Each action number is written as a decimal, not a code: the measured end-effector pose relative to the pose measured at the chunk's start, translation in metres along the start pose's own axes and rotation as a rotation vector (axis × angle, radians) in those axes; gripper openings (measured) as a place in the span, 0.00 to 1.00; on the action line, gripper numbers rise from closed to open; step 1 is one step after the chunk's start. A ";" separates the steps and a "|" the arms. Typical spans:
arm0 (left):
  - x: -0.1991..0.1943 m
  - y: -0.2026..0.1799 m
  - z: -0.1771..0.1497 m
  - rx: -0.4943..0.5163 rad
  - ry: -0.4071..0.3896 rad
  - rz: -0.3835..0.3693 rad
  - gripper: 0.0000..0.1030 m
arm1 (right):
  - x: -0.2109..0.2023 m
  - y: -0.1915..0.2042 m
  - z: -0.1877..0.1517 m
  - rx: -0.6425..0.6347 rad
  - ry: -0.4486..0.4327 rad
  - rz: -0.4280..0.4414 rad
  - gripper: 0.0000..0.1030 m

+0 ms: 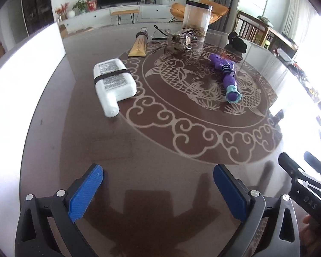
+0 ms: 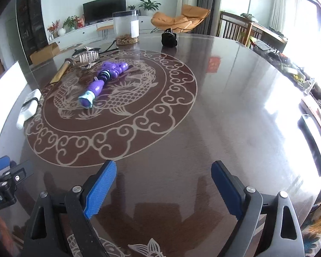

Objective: Organize objects

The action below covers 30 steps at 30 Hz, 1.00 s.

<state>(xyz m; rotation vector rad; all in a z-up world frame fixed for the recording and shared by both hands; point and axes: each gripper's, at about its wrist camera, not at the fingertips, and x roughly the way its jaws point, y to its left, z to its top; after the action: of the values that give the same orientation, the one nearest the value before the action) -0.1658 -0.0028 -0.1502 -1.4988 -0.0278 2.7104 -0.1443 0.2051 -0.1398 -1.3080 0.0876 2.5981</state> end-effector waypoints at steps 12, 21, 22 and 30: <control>0.008 0.000 0.008 -0.019 -0.060 0.058 1.00 | 0.012 -0.003 -0.003 0.031 0.047 0.024 1.00; 0.008 0.000 0.008 -0.019 -0.060 0.058 1.00 | 0.012 -0.002 -0.003 0.032 0.047 0.022 1.00; 0.007 0.000 0.008 -0.019 -0.060 0.058 1.00 | 0.012 -0.002 -0.003 0.032 0.047 0.022 1.00; 0.007 0.000 0.008 -0.019 -0.060 0.058 1.00 | 0.012 -0.002 -0.004 0.033 0.047 0.022 1.00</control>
<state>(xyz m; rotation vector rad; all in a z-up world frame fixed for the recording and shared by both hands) -0.1763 -0.0028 -0.1522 -1.4449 -0.0118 2.8079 -0.1481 0.2090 -0.1518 -1.3644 0.1525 2.5733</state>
